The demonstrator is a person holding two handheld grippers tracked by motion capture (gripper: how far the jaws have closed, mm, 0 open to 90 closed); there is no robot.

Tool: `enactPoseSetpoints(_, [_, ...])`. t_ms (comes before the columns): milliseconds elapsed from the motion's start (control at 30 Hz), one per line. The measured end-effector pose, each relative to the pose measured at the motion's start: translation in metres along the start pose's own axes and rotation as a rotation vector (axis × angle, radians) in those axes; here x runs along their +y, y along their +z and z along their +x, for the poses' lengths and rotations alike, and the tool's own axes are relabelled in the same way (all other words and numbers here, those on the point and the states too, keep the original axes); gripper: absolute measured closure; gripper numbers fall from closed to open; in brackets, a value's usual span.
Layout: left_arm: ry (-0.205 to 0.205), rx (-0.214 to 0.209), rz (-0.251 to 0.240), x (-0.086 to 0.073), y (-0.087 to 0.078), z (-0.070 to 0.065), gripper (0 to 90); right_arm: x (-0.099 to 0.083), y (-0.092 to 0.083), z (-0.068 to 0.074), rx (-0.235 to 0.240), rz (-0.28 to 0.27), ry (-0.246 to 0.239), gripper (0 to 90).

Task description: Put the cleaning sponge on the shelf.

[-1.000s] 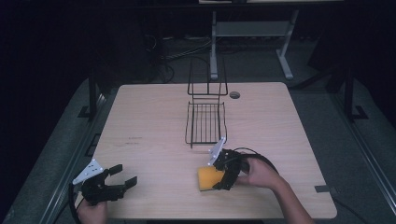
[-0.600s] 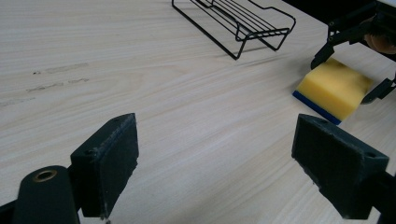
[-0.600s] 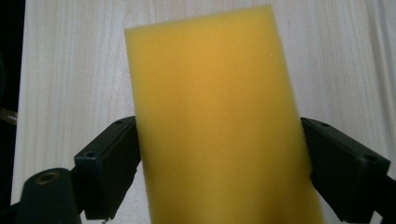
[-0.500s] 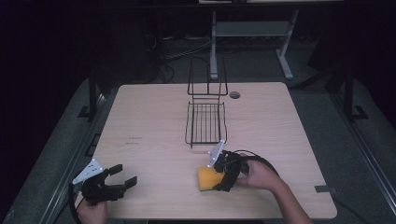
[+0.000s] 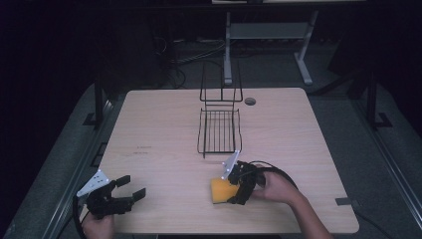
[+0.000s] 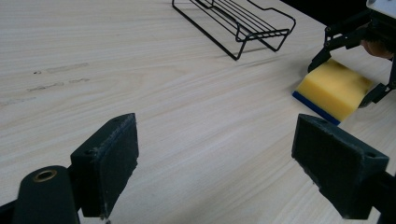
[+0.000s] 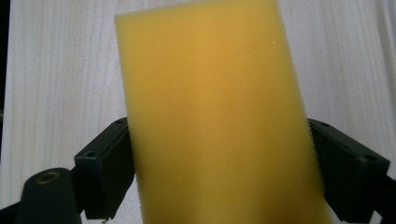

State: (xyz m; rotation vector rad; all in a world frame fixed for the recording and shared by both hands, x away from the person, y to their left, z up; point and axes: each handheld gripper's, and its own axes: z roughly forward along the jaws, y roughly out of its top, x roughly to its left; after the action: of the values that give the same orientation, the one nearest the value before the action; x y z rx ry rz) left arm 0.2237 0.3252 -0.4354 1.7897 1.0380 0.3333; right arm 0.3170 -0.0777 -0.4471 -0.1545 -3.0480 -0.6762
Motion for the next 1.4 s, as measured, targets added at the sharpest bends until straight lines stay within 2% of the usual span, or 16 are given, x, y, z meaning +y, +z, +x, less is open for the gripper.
enactPoseSetpoints(500, [0.001,0.000,0.000,0.000,0.000,0.000,14.0,-0.002,-0.004,0.001,-0.020,-0.012,0.012,19.3])
enactPoseSetpoints(767, [0.001,0.001,0.000,0.000,0.000,0.000,14.0,-0.002,-0.012,-0.001,-0.035,-0.035,0.022,19.7])
enactPoseSetpoints(1400, [-0.001,0.004,-0.003,0.000,-0.002,0.001,14.0,0.007,-0.028,-0.010,-0.061,-0.062,0.020,19.7])
